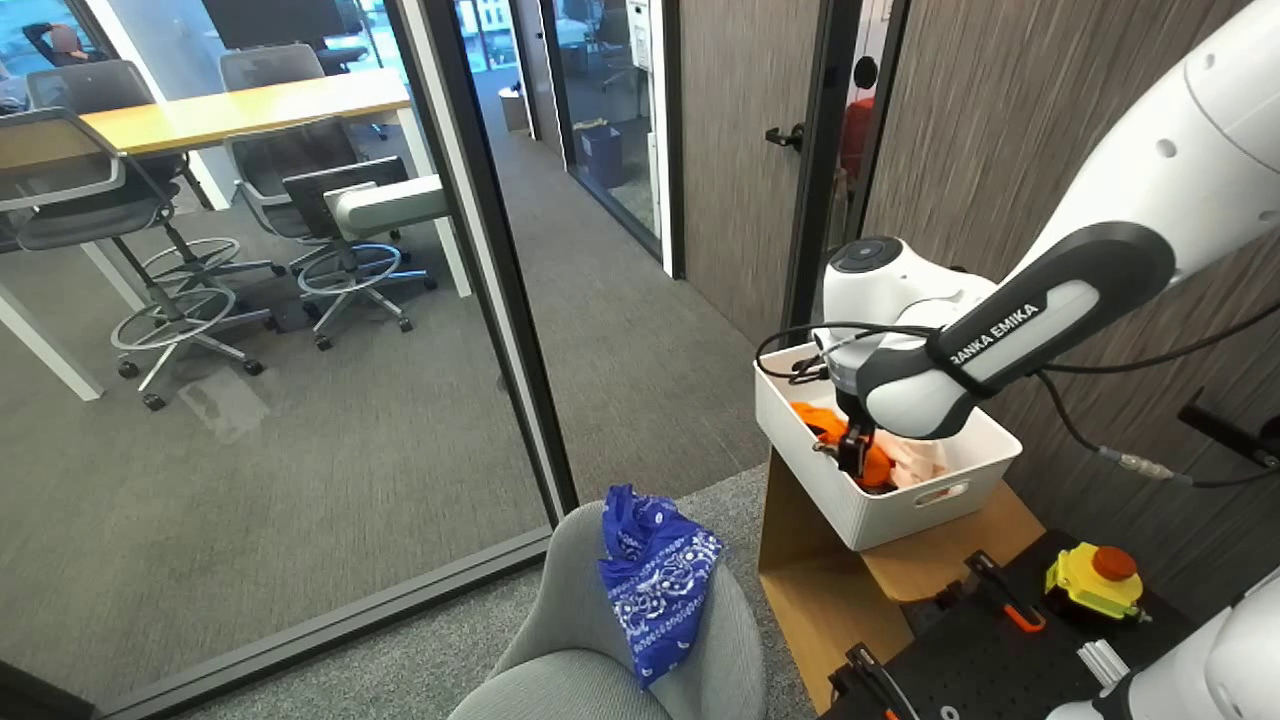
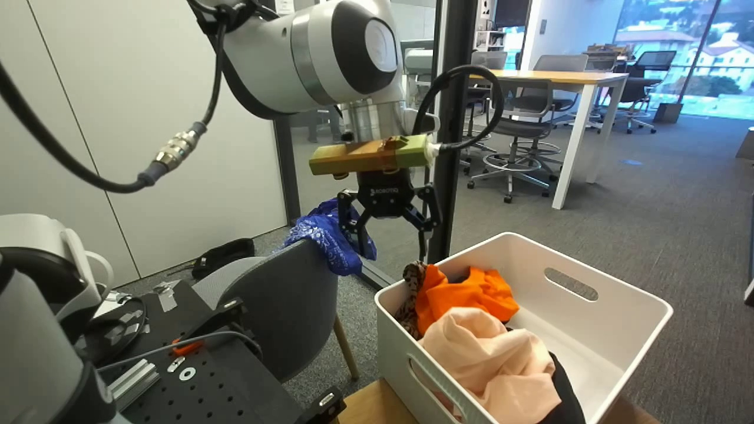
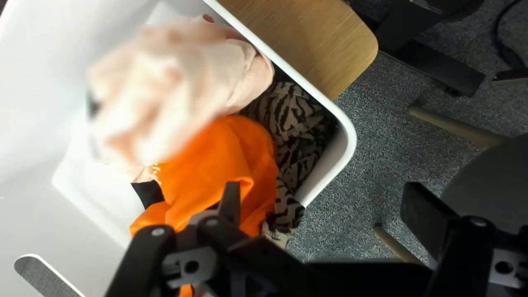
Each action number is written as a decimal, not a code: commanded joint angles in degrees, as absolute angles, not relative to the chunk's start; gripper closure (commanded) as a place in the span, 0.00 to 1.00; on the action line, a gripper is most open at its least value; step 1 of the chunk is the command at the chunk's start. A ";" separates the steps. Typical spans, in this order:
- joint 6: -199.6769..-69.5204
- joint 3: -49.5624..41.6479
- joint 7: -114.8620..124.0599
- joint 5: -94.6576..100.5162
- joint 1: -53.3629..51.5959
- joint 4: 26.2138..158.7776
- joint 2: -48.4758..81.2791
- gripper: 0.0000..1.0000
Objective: Remove the orange clothing from the white basket and hang it on the back of the chair
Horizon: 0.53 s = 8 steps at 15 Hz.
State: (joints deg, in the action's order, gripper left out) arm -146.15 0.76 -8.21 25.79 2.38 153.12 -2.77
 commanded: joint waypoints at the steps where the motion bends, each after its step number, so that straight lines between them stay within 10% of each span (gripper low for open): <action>1: -149.85 -1.18 -5.33 31.30 3.52 151.73 2.17 0.00; 8: -154.40 -5.98 -3.59 36.64 4.20 146.93 11.06 0.00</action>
